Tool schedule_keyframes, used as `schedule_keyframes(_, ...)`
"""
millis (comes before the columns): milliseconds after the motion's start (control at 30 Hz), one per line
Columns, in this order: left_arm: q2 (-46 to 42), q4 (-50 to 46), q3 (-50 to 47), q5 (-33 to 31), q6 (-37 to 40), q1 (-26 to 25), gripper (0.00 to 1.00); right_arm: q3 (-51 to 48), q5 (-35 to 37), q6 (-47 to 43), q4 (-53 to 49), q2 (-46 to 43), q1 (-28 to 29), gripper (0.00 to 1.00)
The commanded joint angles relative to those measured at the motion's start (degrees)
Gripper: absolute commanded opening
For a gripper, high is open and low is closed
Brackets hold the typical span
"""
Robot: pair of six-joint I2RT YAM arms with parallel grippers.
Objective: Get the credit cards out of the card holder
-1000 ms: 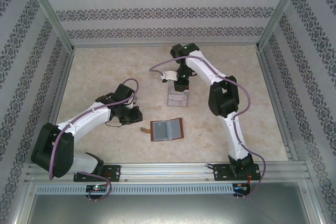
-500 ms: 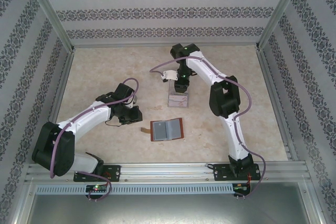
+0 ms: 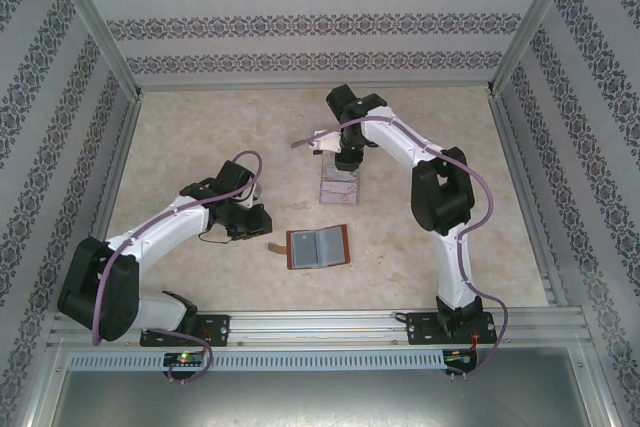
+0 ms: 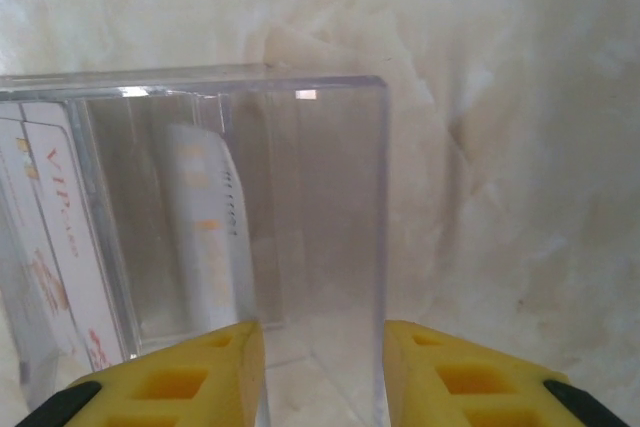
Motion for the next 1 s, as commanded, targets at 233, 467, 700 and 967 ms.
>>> schedule_keyframes(233,-2.9,0.7,-0.5,1.3,-1.4,0.6,0.18,-5.5,1.2,1.0,5.1,-4.2,1.7,0.37)
schedule_keyframes(467,-2.4,1.4,1.5,1.8,-2.1,-0.4,0.17,-8.0,3.0,5.1,8.6,-11.4,2.4,0.38)
schedule_keyframes(700,1.9,6.4,3.0,3.3,-3.6,-2.6,0.17,-18.3,4.4,22.4,18.6,-22.0,6.3,0.4)
schedule_keyframes(967,8.0,8.7,4.2,3.3,-3.6,-6.8,0.16,-31.3,6.1,53.2,28.9,-32.9,12.7,0.34)
